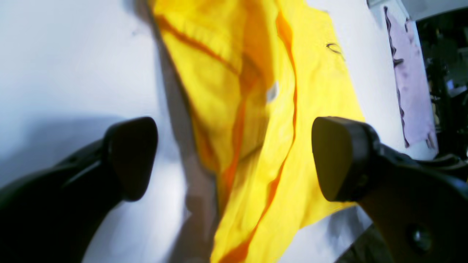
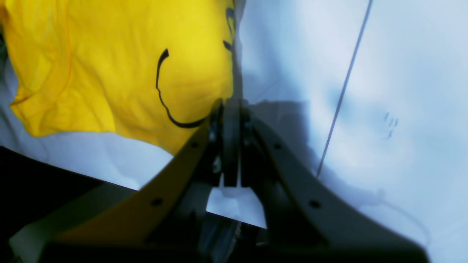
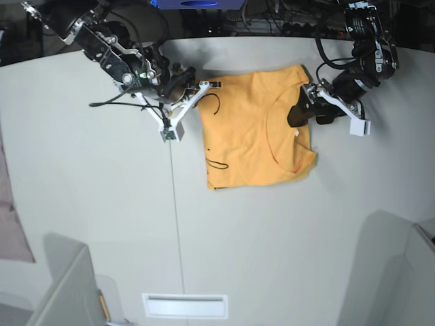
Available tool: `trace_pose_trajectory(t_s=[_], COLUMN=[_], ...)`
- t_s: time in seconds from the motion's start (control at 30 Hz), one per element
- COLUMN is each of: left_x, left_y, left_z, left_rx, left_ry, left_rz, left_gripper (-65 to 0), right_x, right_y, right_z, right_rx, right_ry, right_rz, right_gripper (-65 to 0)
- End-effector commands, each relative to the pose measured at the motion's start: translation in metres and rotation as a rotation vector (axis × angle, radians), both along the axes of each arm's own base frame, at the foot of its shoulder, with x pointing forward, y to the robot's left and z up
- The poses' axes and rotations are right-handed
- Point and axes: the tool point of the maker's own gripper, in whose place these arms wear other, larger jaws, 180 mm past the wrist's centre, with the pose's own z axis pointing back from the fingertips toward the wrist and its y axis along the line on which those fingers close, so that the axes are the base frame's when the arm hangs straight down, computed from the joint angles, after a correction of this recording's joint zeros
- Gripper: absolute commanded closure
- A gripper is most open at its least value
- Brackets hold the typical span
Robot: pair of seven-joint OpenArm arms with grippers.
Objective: Fold the T-shirt properly
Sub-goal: 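Grasp the bundle with the left gripper and drag it to square it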
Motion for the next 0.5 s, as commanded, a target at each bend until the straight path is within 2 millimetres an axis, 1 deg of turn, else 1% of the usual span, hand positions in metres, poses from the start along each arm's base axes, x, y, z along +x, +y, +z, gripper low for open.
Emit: trace_pose_trajectory(t_s=[0.0, 0.03, 0.1, 0.2, 0.27, 0.37, 0.4, 0.43, 0.47], left_x=[0.008, 0.011, 0.015, 0.016, 0.014, 0.011, 0.013, 0.015, 0.016], left_y=[-0.005, -0.010, -0.013, -0.021, -0.028, -0.039, -0.043, -0.046, -0.048], left_z=[0.009, 0.009, 0.001, -0.022, -0.032, -0.038, -0.037, -0.037, -0.037], left_rx=[-0.007, -0.013, -0.008, -0.018, -0.022, -0.028, -0.030, -0.031, -0.032], left_ry=[-0.042, -0.043, -0.013, 0.074, 0.104, 0.125, 0.122, 0.122, 0.123], left_rz=[-0.012, -0.015, -0.011, 0.013, 0.000, -0.030, -0.039, -0.050, -0.054], left_gripper=[-65.0, -65.0, -65.0, -65.0, -65.0, -65.0, -65.0, -65.0, -64.2], right_x=[0.008, 0.008, 0.008, 0.009, 0.005, 0.006, 0.005, 0.005, 0.008], right_y=[0.002, 0.002, 0.002, 0.003, 0.002, 0.001, 0.000, -0.002, -0.011], right_z=[0.009, 0.009, 0.010, 0.011, 0.008, 0.008, 0.007, 0.006, 0.005], right_rx=[0.013, 0.014, 0.016, 0.018, 0.017, 0.018, 0.019, 0.018, 0.010], right_ry=[-0.040, -0.040, -0.041, -0.042, -0.033, -0.054, -0.061, -0.069, -0.079], right_rz=[0.001, 0.001, -0.001, -0.002, -0.002, -0.012, -0.019, -0.030, -0.057], right_gripper=[0.0, 0.0, 0.0, 0.0, 0.0, 0.0, 0.0, 0.0, 0.0])
